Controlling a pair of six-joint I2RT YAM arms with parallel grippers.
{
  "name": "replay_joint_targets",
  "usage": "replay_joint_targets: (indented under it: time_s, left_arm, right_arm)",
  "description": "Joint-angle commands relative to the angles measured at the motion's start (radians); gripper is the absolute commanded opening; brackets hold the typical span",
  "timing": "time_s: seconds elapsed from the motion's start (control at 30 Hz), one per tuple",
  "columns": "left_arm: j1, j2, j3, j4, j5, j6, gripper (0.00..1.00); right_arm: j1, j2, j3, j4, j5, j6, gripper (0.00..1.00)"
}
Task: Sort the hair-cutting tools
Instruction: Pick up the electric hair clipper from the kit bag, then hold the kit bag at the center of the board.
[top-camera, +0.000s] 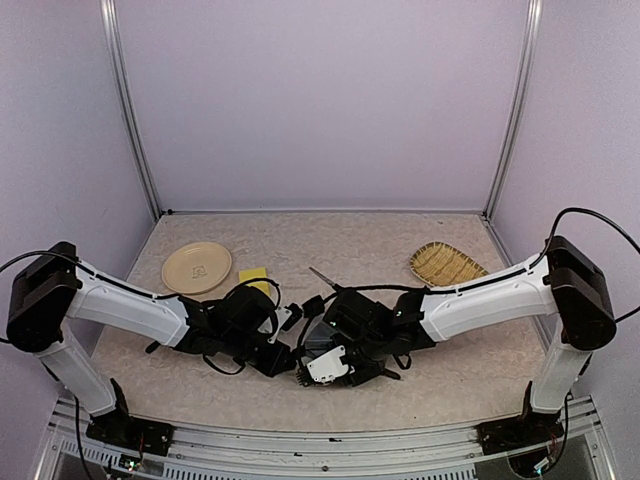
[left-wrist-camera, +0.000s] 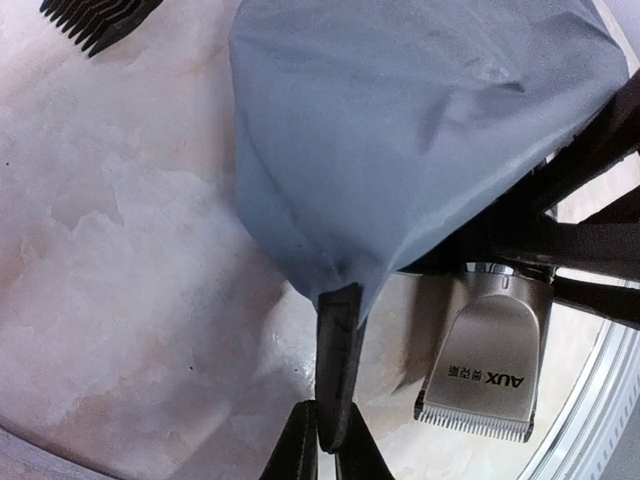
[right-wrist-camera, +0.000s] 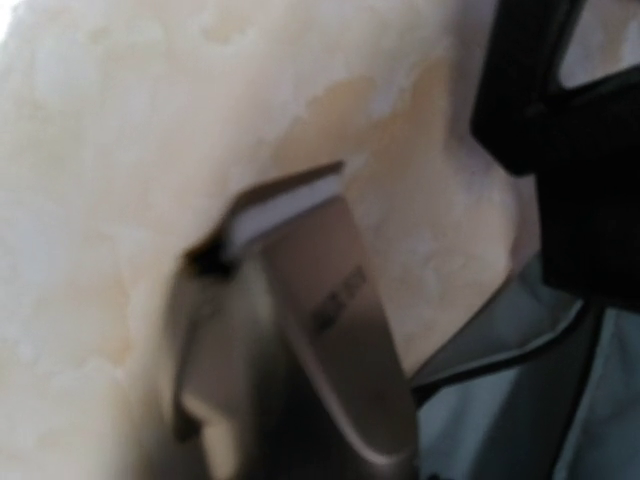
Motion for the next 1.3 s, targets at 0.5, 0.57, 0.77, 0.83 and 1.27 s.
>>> replay_joint_targets:
  time_s: [0.5,0.57,0.77,0.83,1.27]
  left_arm:
    - [0.006,-0.029,-0.035,0.038,0.037,0.000,0.01]
    - [0.006,-0.033,-0.038,0.034,0.036,-0.003,0.00]
    - [0.014,-0.061,-0.051,0.030,0.029,-0.013,0.00]
    - [0.024,-0.070,-0.050,0.035,0.016,-0.018,0.06]
    - [0.051,0.100,0.134,0.109,0.035,0.127,0.44]
  right_arm:
    - [0.008,0.040,0.013,0.001,0.048,0.028,0.36]
    - [0.005,0.008,0.017,-0.006,0.040,0.038,0.31]
    - [-0.032,-0.115,0.050,-0.076,-0.136,0.082,0.24]
    - [-0.043,-0.146,0.044,-0.082,-0.189,0.087,0.23]
    - [-0.057,-0.190,-0.035,-0.087,-0.238,0.050,0.20]
